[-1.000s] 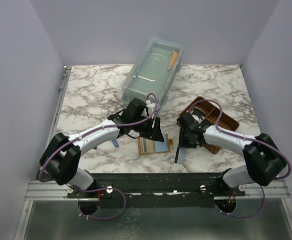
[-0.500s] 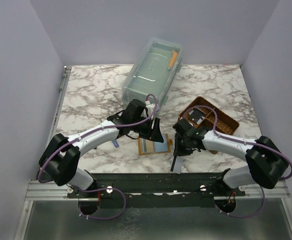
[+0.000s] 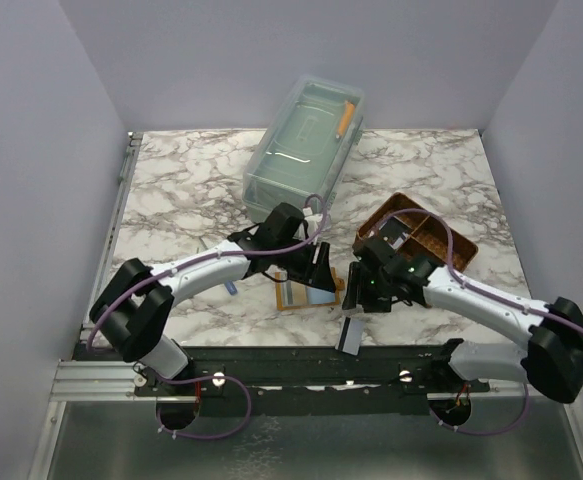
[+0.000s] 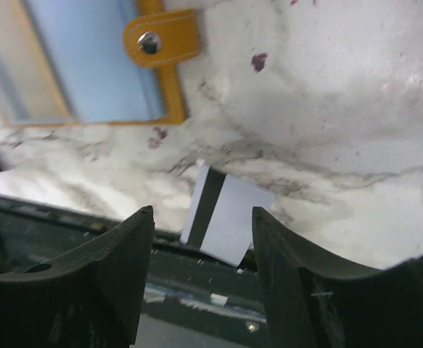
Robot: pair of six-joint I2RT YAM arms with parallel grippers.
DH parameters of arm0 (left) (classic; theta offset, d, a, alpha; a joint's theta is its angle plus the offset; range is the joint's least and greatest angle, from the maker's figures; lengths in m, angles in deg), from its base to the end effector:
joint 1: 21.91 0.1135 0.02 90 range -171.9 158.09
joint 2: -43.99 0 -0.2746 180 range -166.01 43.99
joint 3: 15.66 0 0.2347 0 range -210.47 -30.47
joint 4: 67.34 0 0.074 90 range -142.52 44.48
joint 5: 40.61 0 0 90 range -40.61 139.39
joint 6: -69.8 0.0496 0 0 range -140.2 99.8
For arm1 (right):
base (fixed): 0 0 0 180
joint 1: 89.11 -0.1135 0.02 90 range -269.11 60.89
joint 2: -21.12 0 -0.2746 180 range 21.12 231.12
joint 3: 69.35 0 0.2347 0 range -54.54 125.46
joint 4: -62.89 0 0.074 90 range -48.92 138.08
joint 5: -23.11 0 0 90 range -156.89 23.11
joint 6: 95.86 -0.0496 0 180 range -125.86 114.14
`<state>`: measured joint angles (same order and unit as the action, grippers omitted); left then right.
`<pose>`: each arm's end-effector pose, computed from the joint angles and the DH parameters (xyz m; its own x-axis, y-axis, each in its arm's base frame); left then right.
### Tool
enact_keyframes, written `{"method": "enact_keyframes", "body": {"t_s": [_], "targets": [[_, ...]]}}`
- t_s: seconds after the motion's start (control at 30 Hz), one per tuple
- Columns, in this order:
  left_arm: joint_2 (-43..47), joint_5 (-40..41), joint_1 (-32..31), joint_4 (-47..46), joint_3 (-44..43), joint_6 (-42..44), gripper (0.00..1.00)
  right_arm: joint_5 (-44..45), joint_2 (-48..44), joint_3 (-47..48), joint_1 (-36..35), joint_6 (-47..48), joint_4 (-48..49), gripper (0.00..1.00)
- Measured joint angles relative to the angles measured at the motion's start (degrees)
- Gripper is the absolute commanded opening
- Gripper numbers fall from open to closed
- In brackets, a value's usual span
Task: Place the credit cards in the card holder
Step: Pick up the credit card from the center of the board.
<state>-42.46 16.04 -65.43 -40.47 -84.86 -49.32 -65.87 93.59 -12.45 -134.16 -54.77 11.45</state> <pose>0.2060 -0.2332 0.2376 -0.8602 0.2563 -0.4409 0.5069 0.5250 -0.6837 0.1502 0.1492 0.1986 -0.9571 0.1079 -0.2691 0.0283 0.9585 0.2836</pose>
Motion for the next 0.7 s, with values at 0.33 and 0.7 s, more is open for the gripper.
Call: {"method": "enact_keyframes", "body": {"t_s": [0.33, 0.7], "targets": [[-14.6, -1.0, -12.3, -7.9, -5.0, -0.5, 0.16, -11.5, -20.9, -14.0, 0.0, -9.5, -1.6, 0.59], [-23.4, -2.4, -13.2, -11.0, -5.2, -2.4, 0.09, -18.6, -24.1, -24.5, 0.0, -13.9, 4.2, 0.59]]}}
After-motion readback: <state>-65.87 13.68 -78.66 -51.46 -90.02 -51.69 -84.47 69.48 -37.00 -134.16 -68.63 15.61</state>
